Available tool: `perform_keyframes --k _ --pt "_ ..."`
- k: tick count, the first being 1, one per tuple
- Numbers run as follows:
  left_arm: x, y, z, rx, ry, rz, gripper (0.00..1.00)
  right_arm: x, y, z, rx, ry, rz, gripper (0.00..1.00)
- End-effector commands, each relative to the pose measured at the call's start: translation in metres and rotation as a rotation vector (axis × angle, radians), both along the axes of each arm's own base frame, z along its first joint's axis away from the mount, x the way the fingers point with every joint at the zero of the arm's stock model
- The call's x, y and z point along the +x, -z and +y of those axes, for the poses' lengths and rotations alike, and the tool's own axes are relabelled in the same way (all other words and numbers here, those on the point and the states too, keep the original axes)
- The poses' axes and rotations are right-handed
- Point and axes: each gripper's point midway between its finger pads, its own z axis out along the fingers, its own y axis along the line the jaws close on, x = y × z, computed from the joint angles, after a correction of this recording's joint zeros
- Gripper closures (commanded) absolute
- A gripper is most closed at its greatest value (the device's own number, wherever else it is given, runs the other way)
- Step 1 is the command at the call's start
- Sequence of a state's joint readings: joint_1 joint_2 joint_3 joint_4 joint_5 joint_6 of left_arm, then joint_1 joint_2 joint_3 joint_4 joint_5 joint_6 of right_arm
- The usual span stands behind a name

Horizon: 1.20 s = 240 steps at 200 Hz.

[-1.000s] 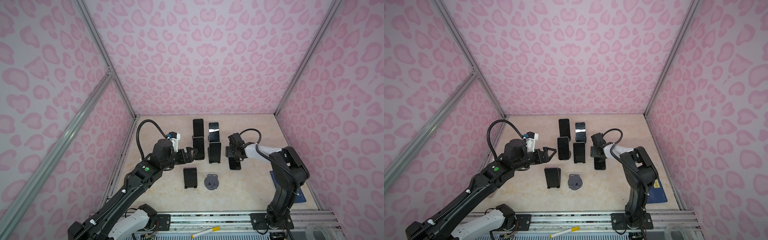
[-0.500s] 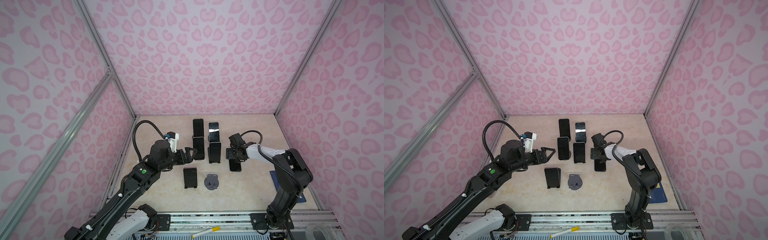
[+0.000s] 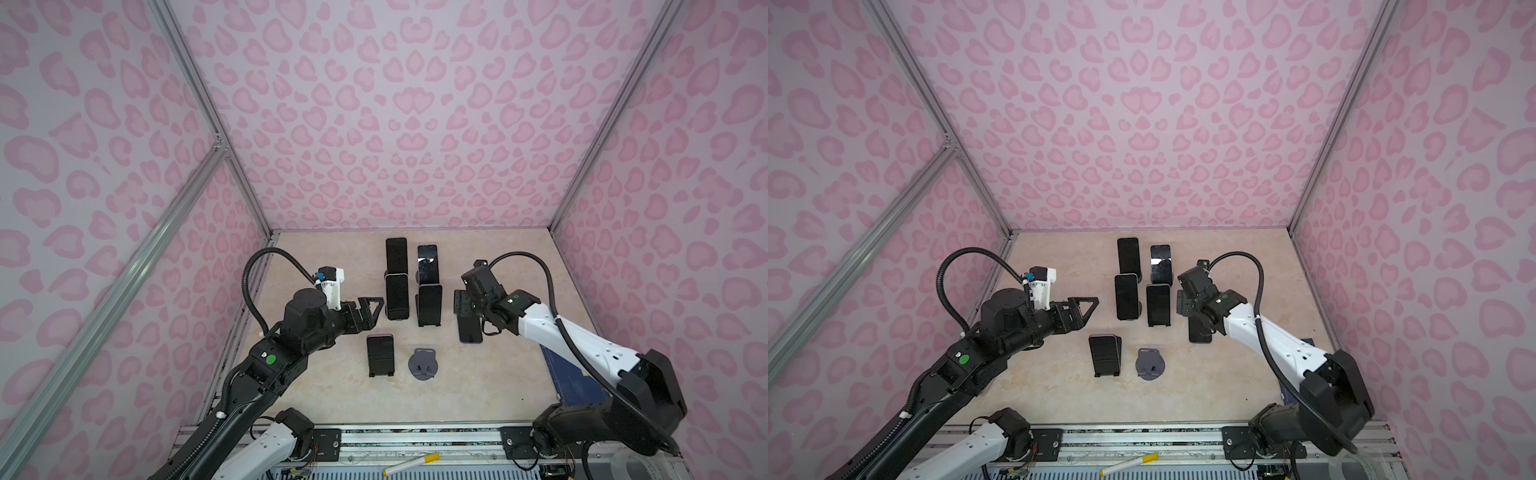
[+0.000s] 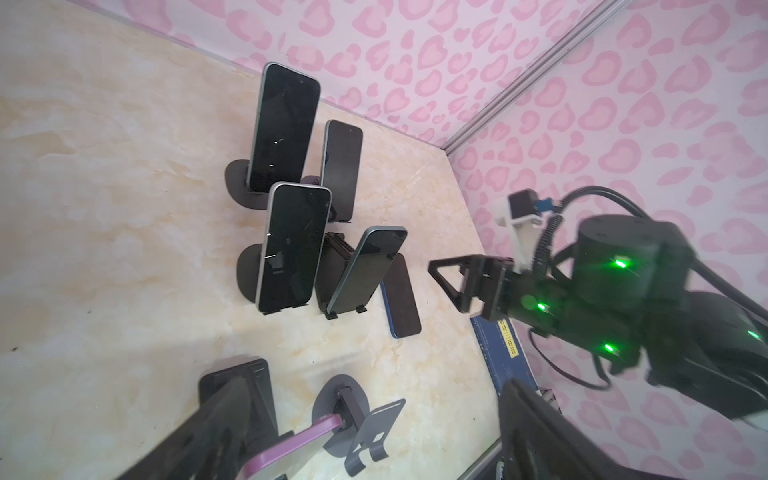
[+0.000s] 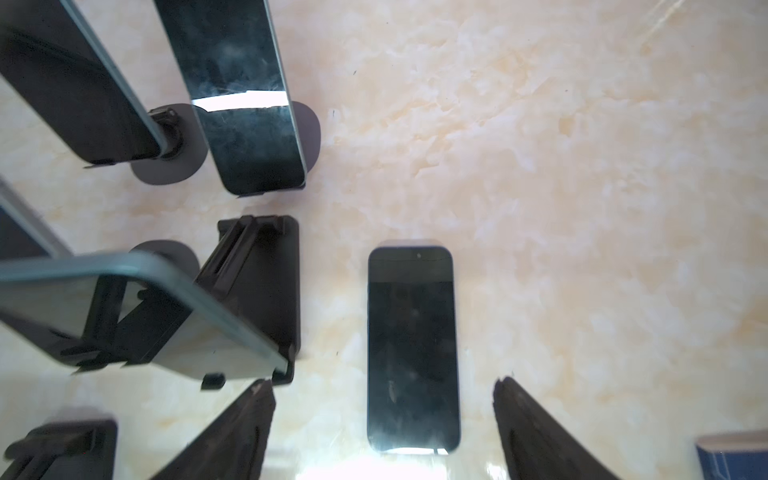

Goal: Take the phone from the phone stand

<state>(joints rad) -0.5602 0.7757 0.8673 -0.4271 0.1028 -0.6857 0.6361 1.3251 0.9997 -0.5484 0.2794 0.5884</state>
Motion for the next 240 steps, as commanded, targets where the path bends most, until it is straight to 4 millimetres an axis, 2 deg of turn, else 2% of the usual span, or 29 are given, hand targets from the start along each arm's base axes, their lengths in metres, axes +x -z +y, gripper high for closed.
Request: perform_keyframes --k 1,14,26,51,70,105,173,202,240 --pt "-0.003 0.012 0.024 0.018 -0.119 0.016 0.02 -0.034 -0.017 -0.004 0.025 0.093 -0.077 0.11" --pt "-0.008 0.016 0.032 0.011 -0.147 0.02 0.01 -0.058 -0.028 0.013 0.102 0.084 -0.135 0.11" --pt "-0.014 0.019 0.035 0.001 -0.15 0.025 0.01 -0.075 -0.031 0.027 0.147 0.078 -0.167 0.1" --pt "-0.025 0.022 0.037 -0.03 -0.137 0.033 0.01 -0.105 -0.023 0.075 0.199 -0.001 -0.169 0.09" --pt "-0.031 0.021 0.038 -0.043 -0.126 0.034 0.02 -0.114 -0.018 0.107 0.157 -0.051 -0.159 0.06" --pt "-0.037 0.019 0.047 -0.026 -0.137 0.008 0.02 -0.117 0.01 0.139 0.128 -0.058 -0.087 0.03" --pt "-0.039 0.011 0.046 -0.018 -0.116 -0.013 0.02 -0.12 0.036 0.139 0.055 0.07 -0.098 0.02" --pt "-0.038 0.015 0.044 -0.005 -0.108 -0.006 0.01 -0.119 0.044 0.138 0.055 0.079 -0.105 0.03" --pt "-0.035 0.024 0.044 0.005 -0.12 0.008 0.01 -0.119 0.065 0.141 0.056 0.079 -0.075 0.07"
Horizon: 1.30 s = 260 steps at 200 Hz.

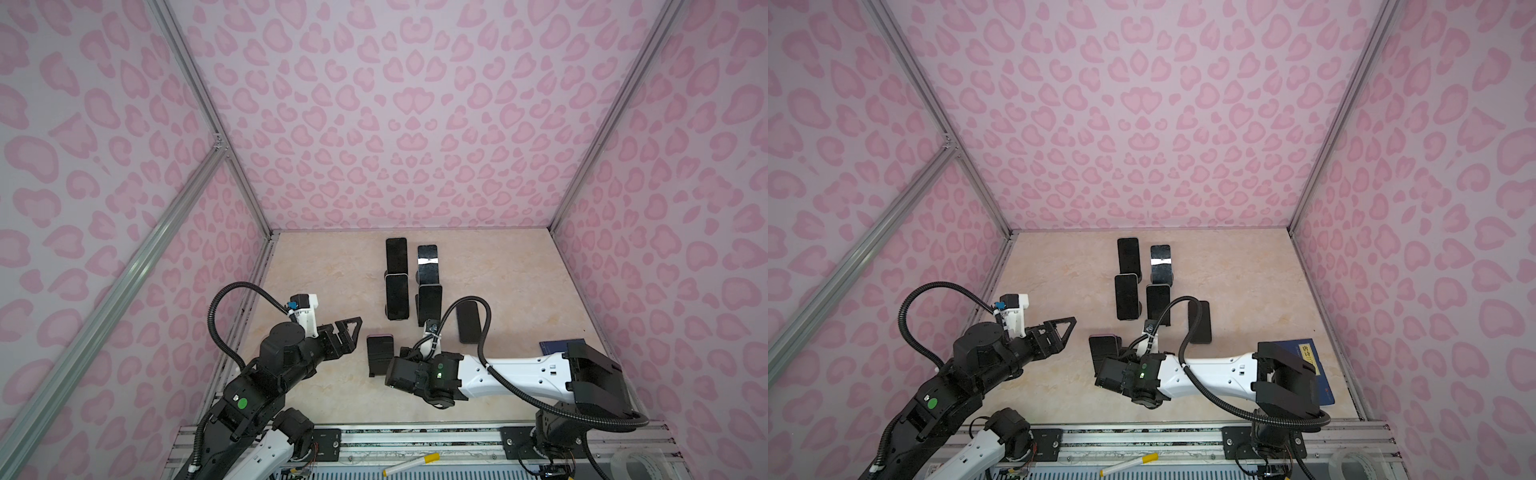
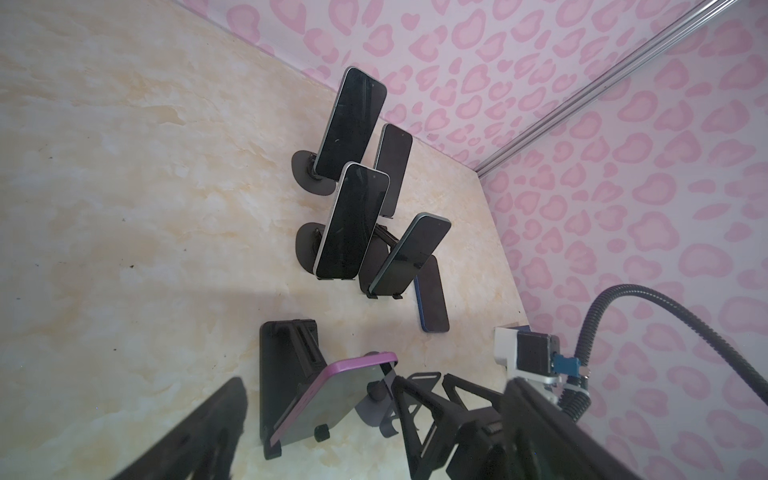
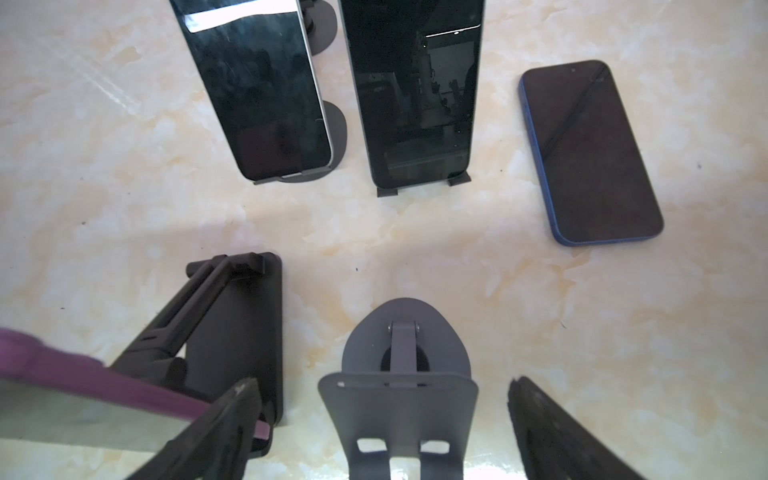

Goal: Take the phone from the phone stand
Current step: 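Swing the right gripper nearer the robot and grasp the grey round-base stand, then carry the grey stand with the right gripper to the far corner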

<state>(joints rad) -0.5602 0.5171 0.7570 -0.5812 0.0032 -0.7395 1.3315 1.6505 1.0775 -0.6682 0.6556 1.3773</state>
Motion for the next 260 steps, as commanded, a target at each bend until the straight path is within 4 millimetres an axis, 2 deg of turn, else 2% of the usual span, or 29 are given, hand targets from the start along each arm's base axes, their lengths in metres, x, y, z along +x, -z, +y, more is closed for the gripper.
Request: perform_keyframes --k 1,57,104,145,180,217,260 --pt "0.003 0.003 0.001 0.007 -0.01 -0.002 0.01 0.003 0.008 0.002 0.014 0.02 -0.006 0.08" --pt "0.013 0.009 -0.001 0.024 -0.03 0.012 0.0 0.006 0.023 0.002 -0.015 0.022 0.005 0.2" --pt "0.026 0.013 -0.006 0.063 -0.038 0.03 0.0 0.012 0.024 -0.004 -0.027 0.024 -0.026 0.35" --pt "0.033 0.012 -0.01 0.064 -0.041 0.027 0.0 0.014 0.032 -0.006 -0.026 -0.003 -0.016 0.4" --pt "0.039 0.008 -0.013 0.075 -0.037 0.022 0.01 0.016 0.019 -0.009 -0.065 -0.049 -0.042 0.41" --pt "0.045 -0.005 -0.017 0.079 -0.029 -0.001 0.01 0.013 0.002 -0.013 -0.068 -0.111 -0.053 0.42" --pt "0.052 -0.027 -0.023 0.073 -0.016 -0.037 0.01 0.009 -0.016 -0.037 -0.107 -0.132 -0.056 0.42"
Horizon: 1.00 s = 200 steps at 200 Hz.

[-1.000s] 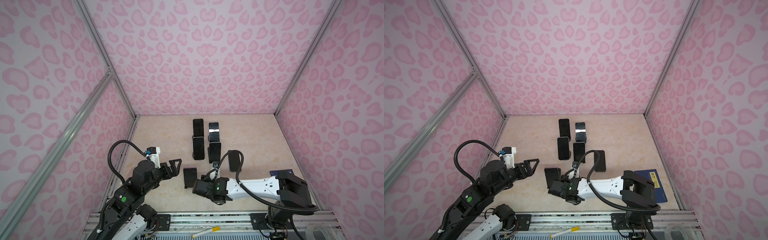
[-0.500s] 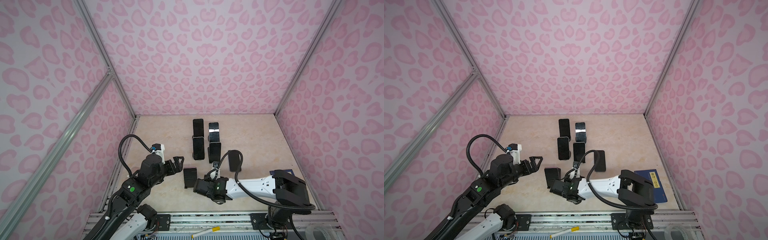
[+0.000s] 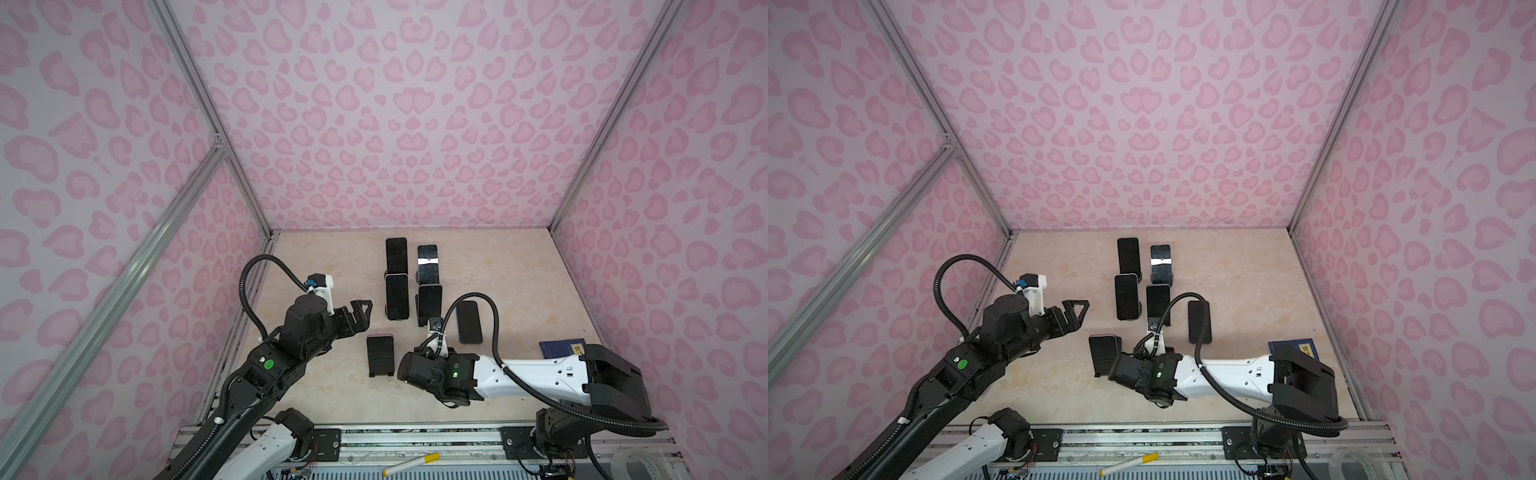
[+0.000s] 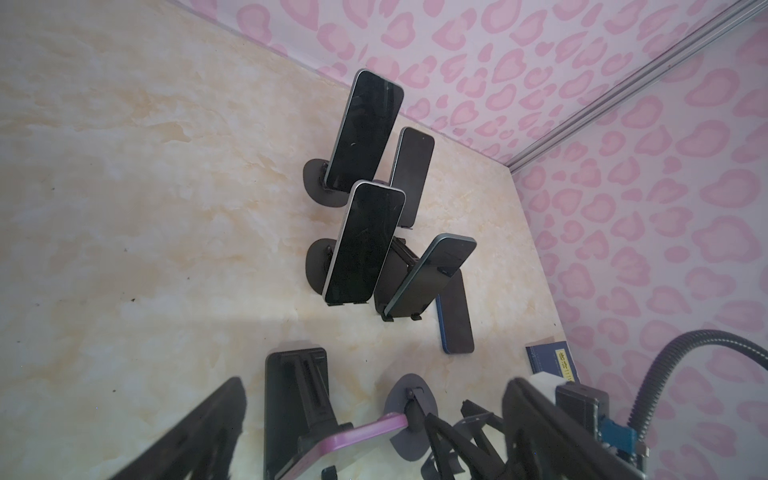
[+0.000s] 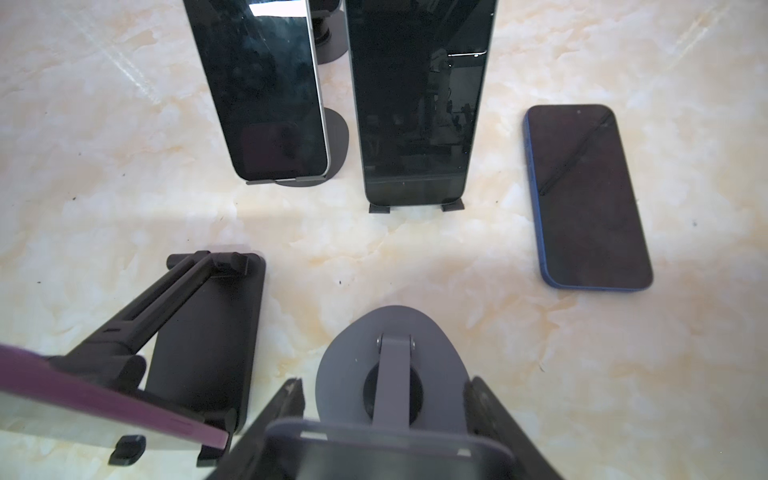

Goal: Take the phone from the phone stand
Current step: 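Carry the grey stand with the right gripper to the far corner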

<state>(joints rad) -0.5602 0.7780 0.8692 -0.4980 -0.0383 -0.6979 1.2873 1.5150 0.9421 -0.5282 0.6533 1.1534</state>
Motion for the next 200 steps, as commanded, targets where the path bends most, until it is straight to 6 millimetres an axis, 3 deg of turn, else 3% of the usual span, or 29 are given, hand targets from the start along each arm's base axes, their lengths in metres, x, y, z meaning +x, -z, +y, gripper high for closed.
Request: perform_keyframes --k 1,38,61,111,138,171,200 --pt "0.007 -0.021 -0.003 -0.009 0.005 -0.064 0.01 -0.001 -0.007 -0.019 -0.081 -0.019 -0.015 0.42" --pt "0.017 -0.044 -0.007 -0.007 0.011 -0.122 0.01 0.003 -0.025 -0.06 -0.133 0.003 -0.027 0.42" --pt "0.024 -0.054 -0.011 0.015 0.019 -0.139 0.01 0.015 -0.038 -0.091 -0.141 0.045 -0.043 0.42" --pt "0.039 -0.068 -0.02 0.031 0.024 -0.145 0.01 0.067 -0.066 -0.162 -0.043 0.183 -0.086 0.42" --pt "0.05 -0.057 -0.024 0.061 0.018 -0.121 0.01 0.099 -0.073 -0.193 0.019 0.24 -0.102 0.42" --pt "0.061 -0.027 -0.026 0.101 0.018 -0.049 0.01 0.143 -0.069 -0.217 0.013 0.267 -0.075 0.42" --pt "0.067 -0.013 -0.031 0.079 0.048 0.018 0.0 0.186 -0.065 -0.238 -0.029 0.286 -0.064 0.42"
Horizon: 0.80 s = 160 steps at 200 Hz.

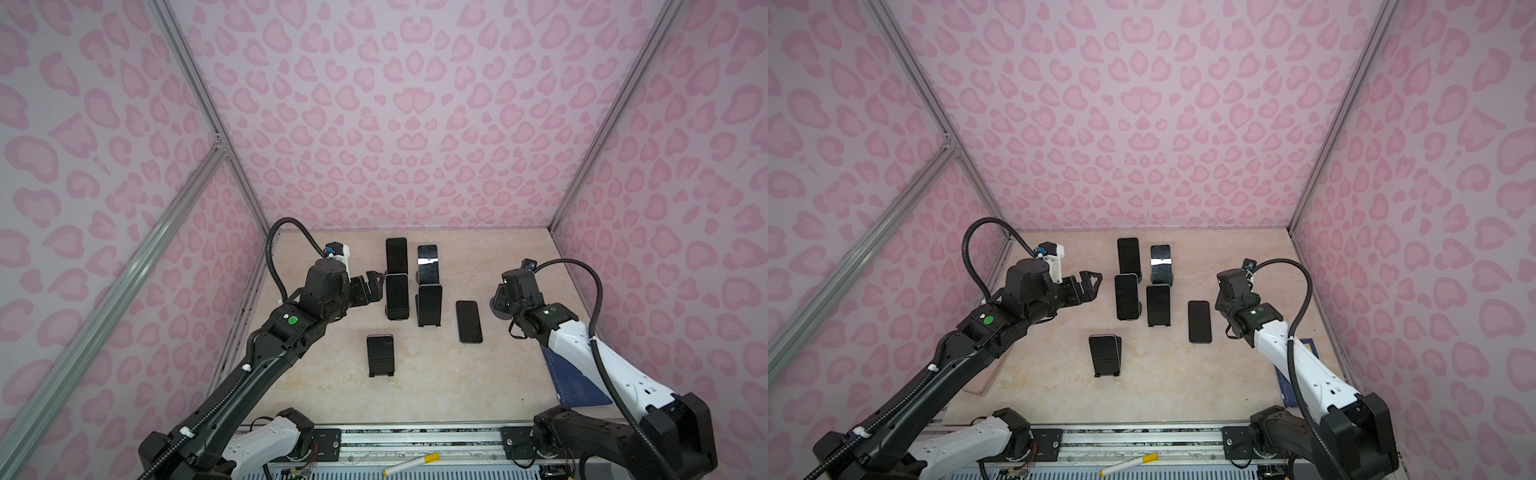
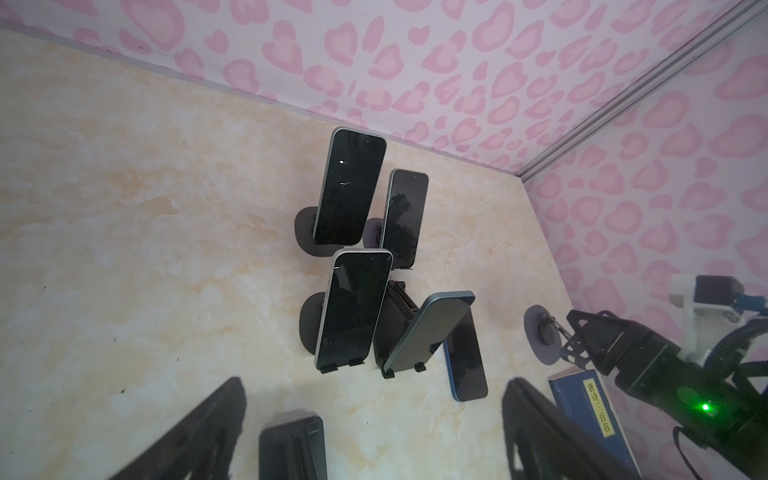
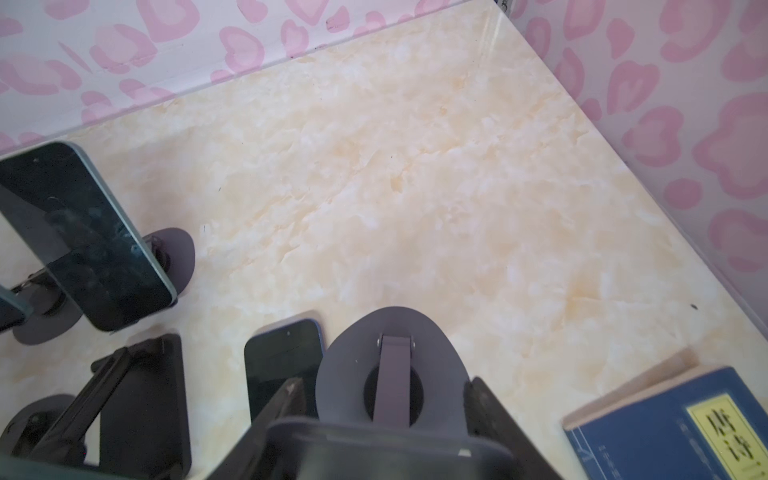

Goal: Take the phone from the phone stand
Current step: 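Carry the grey stand with the right gripper to the far corner, then set the grey stand down in the far corner and open the right gripper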

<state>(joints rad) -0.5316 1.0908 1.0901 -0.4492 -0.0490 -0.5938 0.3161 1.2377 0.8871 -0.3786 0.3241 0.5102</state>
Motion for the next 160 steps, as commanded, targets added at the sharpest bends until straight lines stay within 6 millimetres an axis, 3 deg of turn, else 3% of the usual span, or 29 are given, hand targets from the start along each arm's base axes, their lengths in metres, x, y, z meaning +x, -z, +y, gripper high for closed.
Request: perform_keyframes --k 1,21,39,80,121,160 --pt "0.004 0.005 -0.005 -0.028 0.033 0.032 0.0 0.038 -0.006 -0.002 -0.017 -0.065 -0.036 0.42" --pt "0.007 0.009 -0.004 -0.055 0.034 0.057 0.01 0.068 0.006 -0.016 -0.006 -0.065 -0.028 0.42" --pt "0.008 0.011 -0.001 -0.067 0.024 0.064 0.01 0.093 0.02 -0.04 -0.012 -0.025 -0.009 0.42" --pt "0.008 0.017 0.0 -0.087 0.024 0.083 0.01 0.13 0.061 -0.089 0.008 0.074 0.133 0.43" --pt "0.012 0.019 0.003 -0.091 0.017 0.093 0.02 0.15 0.088 -0.118 0.04 0.139 0.197 0.43" --pt "0.014 0.02 0.012 -0.104 0.0 0.095 0.02 0.153 0.102 -0.116 0.053 0.137 0.225 0.42"
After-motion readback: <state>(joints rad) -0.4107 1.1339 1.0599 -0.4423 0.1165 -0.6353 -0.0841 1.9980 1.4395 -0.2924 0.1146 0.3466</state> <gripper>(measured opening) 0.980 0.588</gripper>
